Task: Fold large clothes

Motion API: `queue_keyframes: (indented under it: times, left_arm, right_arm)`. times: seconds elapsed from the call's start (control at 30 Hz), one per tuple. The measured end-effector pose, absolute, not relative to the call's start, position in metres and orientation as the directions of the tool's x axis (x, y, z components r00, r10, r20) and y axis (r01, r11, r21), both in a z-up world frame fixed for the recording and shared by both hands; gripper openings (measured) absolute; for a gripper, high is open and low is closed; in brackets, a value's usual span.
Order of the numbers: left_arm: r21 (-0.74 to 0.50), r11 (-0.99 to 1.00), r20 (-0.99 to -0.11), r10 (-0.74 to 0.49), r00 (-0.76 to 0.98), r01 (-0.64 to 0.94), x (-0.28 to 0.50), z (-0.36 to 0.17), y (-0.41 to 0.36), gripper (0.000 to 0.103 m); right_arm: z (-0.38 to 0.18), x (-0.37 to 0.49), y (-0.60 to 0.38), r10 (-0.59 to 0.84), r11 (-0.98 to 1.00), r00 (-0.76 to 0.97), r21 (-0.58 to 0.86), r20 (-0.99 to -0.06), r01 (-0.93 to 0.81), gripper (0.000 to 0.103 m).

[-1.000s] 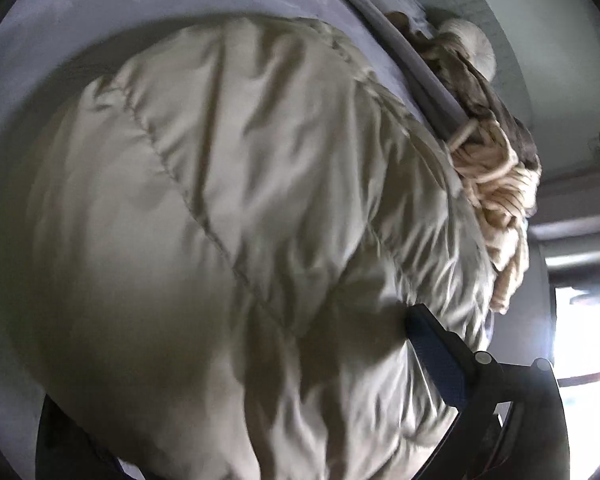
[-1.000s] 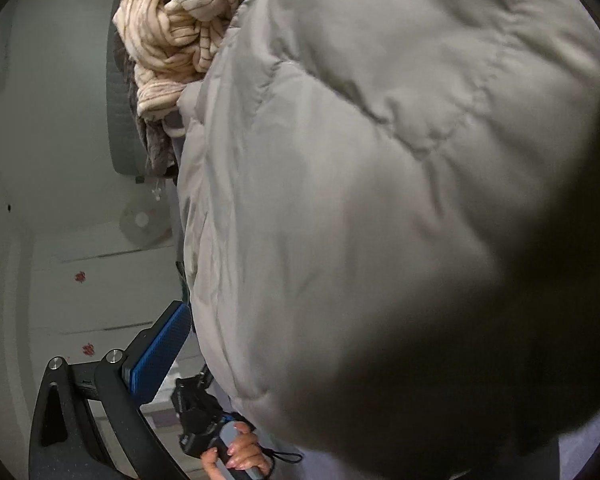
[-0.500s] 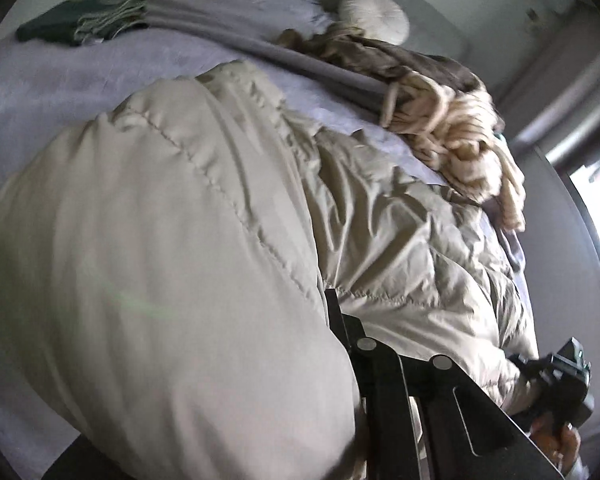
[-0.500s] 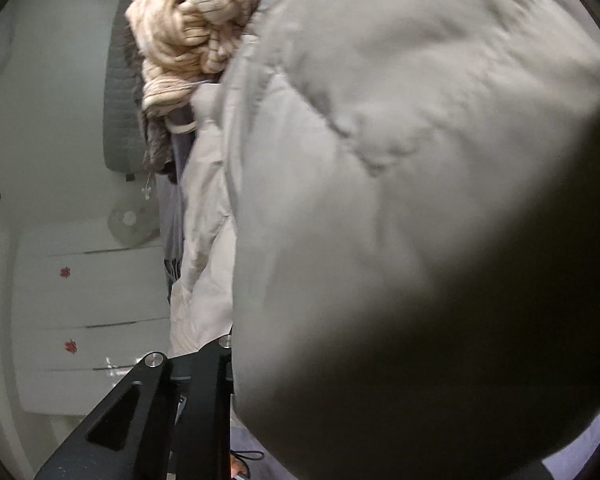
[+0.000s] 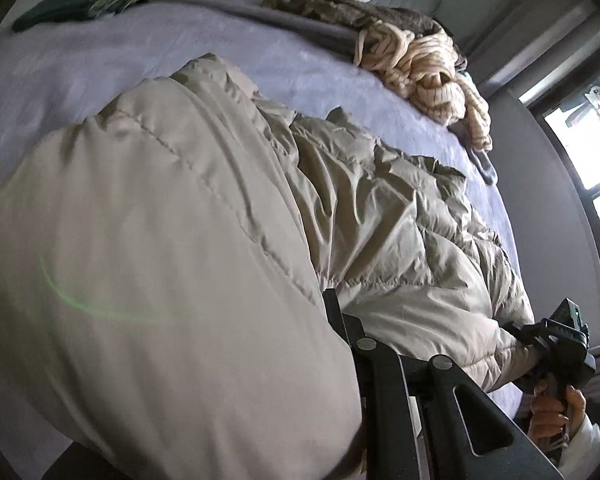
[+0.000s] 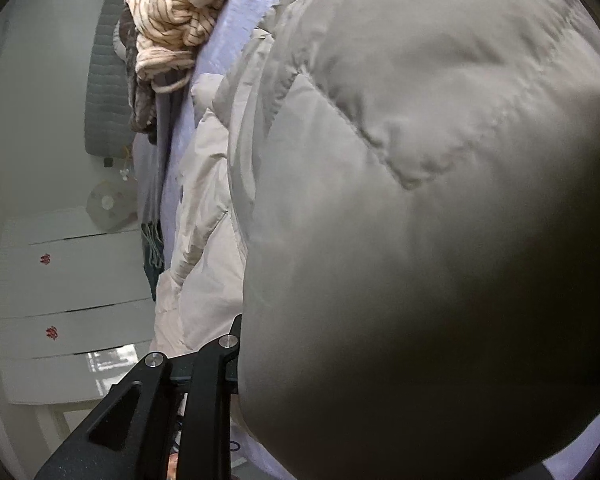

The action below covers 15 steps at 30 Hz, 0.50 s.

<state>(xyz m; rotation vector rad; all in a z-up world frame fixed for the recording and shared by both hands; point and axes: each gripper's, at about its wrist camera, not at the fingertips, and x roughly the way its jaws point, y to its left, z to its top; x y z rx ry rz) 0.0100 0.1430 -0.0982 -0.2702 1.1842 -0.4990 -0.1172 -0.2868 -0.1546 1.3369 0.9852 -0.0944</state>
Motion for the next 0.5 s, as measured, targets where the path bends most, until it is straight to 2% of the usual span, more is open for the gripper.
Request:
queue_keyframes:
  times: [0.3, 0.4, 0.47, 0.5]
  left_arm:
    - [-0.408, 0.899, -0.868, -0.436, 0.236, 0.159, -0.068, -0.124, 0.166, 0.022]
    - [-0.378, 0.919, -0.891, -0.393, 0.228, 0.111, -0.081, -0.128, 0.175, 0.036]
    - [-0.350, 0.934, -0.904, -0.357, 0.233, 0.074, -0.090, -0.125, 0.188, 0.050]
    - [-0.336, 0.940, -0.909, -0.342, 0.240, 0.065, -0.095, -0.121, 0.194, 0.050]
  right_arm:
    - [-0.162, -0.184, -0.270, 0.507, 0.291, 0.573, 0.754, -0.644, 0.589, 0.025]
    - [-0.166, -0.195, -0.269, 0.513, 0.283, 0.559, 0.743, -0.652, 0.607, 0.031]
    - [-0.164, -0.199, -0.270, 0.512, 0.288, 0.550, 0.735, -0.660, 0.614, 0.037]
    - [-0.161, -0.202, -0.271, 0.512, 0.300, 0.541, 0.729, -0.667, 0.615, 0.039]
